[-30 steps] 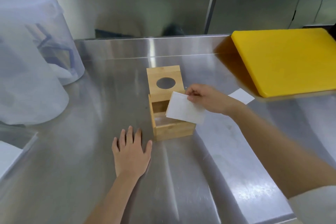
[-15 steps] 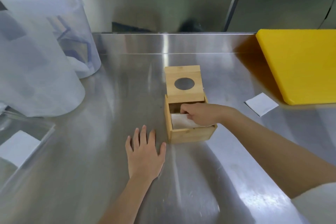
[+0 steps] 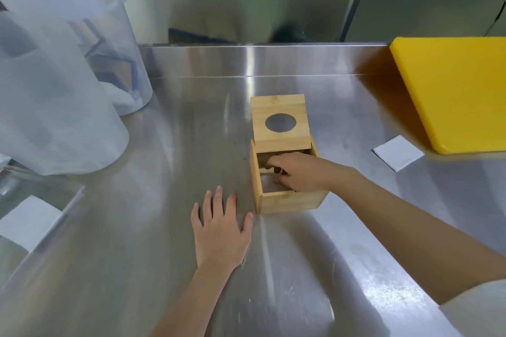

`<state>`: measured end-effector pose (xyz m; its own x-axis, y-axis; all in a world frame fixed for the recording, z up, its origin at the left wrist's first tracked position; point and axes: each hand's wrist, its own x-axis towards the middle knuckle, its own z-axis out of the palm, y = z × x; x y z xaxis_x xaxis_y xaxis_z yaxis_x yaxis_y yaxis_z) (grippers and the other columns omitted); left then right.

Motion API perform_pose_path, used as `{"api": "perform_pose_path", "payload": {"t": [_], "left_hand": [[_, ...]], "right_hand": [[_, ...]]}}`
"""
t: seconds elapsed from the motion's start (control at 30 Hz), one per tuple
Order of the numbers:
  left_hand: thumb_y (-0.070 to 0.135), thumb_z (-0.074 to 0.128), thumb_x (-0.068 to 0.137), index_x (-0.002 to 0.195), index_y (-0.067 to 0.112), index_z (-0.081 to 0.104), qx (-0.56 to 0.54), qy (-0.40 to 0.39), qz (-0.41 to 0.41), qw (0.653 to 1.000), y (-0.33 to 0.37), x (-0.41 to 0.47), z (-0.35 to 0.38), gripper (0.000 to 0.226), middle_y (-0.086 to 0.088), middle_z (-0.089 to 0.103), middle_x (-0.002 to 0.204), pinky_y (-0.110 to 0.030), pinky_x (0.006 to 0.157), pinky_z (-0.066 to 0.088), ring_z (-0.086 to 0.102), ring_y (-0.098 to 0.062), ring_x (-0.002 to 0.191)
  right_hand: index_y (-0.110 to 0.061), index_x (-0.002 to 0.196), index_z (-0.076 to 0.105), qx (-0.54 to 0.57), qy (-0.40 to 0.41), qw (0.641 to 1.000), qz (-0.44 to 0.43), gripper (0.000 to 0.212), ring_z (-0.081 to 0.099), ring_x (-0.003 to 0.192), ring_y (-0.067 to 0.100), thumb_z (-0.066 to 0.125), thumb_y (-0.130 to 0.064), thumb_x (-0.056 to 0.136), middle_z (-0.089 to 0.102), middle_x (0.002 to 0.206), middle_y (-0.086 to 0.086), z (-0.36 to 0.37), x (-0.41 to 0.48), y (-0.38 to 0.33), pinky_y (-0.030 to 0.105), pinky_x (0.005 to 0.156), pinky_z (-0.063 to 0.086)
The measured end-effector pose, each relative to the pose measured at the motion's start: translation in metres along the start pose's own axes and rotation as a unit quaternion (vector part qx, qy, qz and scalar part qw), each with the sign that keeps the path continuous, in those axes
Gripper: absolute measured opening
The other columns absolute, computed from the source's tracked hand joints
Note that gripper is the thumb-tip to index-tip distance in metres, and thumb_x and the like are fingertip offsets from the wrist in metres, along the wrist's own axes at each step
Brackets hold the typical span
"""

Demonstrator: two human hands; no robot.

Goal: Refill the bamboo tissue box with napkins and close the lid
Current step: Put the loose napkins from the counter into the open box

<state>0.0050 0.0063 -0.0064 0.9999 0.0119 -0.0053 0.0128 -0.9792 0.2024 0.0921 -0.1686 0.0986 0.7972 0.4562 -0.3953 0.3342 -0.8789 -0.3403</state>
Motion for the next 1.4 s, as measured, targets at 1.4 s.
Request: {"api": "perform_pose_path", "payload": {"t": [1.4], "left_hand": [[0.054,0.027,0.081,0.119,0.014,0.057,0.015,0.029,0.0,0.999,-0.001,0.003,0.007,0.063,-0.015,0.054,0.133,-0.054,0.103,0.032,0.044,-0.035,0.128]], "right_hand": [[-0.008,0.114,0.049,0.278,0.24,0.802,0.471,0.045,0.05,0.113,0.035,0.068,-0.031,0.08,0.057,0.11,0.014,0.029,-0.072,0.158,0.045,0.104,0.034]]}}
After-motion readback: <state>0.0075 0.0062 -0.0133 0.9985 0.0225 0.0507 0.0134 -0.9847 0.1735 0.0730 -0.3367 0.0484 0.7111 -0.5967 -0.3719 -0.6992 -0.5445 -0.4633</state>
